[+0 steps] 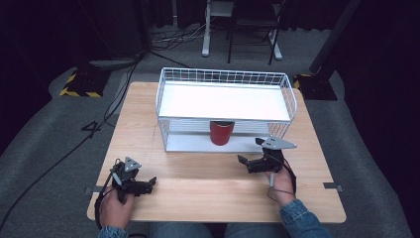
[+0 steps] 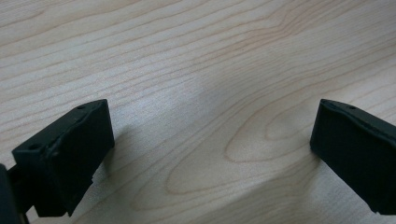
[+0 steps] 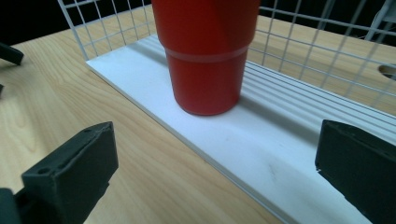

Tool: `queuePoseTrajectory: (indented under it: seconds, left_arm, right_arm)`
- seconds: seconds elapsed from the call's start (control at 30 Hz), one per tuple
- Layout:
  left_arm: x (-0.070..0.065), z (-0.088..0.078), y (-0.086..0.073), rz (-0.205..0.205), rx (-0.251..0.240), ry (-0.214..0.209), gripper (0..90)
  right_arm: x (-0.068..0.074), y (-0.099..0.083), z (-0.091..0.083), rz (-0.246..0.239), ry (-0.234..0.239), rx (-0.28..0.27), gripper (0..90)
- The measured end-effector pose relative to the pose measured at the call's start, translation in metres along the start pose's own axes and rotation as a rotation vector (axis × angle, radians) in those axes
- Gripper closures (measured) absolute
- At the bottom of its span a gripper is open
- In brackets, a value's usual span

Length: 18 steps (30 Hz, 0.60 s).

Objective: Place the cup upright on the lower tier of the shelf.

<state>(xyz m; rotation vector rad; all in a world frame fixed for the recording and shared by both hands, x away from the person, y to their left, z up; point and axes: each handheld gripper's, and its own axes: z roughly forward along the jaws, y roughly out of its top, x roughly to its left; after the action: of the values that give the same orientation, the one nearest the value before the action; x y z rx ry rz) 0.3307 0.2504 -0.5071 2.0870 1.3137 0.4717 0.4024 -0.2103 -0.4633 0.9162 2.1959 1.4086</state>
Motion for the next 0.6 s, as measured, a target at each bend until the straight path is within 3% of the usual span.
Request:
queuePoseTrajectory:
  seconds: [0.17,0.2,0.27,0.33,0.6]
  left_arm:
    - [0.0,0.0,0.0,-0.001,0.0,-0.001,0.0]
    - [0.0,0.0,0.0,-0.001,0.001,-0.001,0.0]
    - [0.0,0.0,0.0,0.001,0.001,0.001,0.0]
    - [0.0,0.0,0.0,-0.001,0.001,-0.001,0.0]
    - [0.0,0.0,0.0,0.0,0.0,0.0,0.0]
  right_arm:
    - [-0.004,-0.002,-0.023,0.001,-0.007,-0.011,0.0]
    - [-0.008,-0.003,-0.036,0.009,-0.006,-0.001,0.0]
    - [-0.009,-0.004,-0.041,0.015,-0.006,0.005,0.0]
    - [-0.014,-0.008,-0.057,0.027,-0.016,0.021,0.0]
    - [-0.024,-0.016,-0.086,0.046,-0.045,0.048,0.0]
